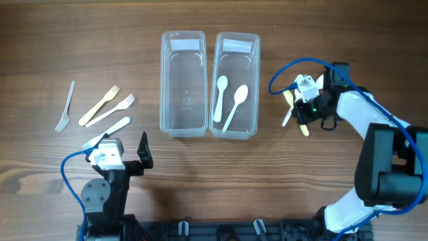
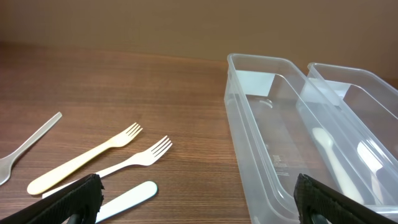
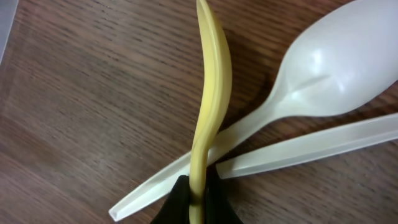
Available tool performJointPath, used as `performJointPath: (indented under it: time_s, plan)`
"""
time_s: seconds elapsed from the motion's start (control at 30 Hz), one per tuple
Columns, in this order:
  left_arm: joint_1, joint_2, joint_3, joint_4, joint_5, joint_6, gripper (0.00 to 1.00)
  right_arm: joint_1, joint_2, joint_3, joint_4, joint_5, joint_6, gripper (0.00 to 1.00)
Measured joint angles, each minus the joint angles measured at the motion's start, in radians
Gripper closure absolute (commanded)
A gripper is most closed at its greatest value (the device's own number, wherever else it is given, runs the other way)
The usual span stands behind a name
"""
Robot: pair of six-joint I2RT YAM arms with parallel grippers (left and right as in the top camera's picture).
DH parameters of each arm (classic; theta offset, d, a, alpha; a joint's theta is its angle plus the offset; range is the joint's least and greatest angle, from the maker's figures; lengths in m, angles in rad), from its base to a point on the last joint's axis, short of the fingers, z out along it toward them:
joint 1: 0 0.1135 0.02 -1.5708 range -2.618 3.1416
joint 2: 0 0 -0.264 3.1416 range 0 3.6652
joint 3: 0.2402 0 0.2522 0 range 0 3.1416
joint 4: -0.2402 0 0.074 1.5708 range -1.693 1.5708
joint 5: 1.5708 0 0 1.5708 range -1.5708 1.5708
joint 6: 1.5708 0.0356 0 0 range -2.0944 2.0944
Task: Pack container
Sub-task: 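Grasp the yellow spoon with the right gripper and lift, then drop the yellow spoon into the right container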
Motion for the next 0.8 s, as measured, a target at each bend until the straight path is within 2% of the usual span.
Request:
performJointPath:
  time_s: [0.23,0.4,0.6,0.8]
  plan:
    - [0.000,0.000,0.000,0.000,0.000,0.000,0.00,0.000,-0.010,0.020,-0.108,0.000,0.047,0.96]
    - [0.000,0.000,0.000,0.000,0.000,0.000,0.00,0.000,-0.150,0.028,-0.107,-0.068,0.113,0.96]
    - [0.000,0.000,0.000,0.000,0.000,0.000,0.00,0.074,-0.401,0.055,-0.023,-0.219,0.249,0.96]
    - [0.000,0.000,0.000,0.000,0.000,0.000,0.00,0.266,-0.421,0.055,0.196,-0.271,0.448,0.96]
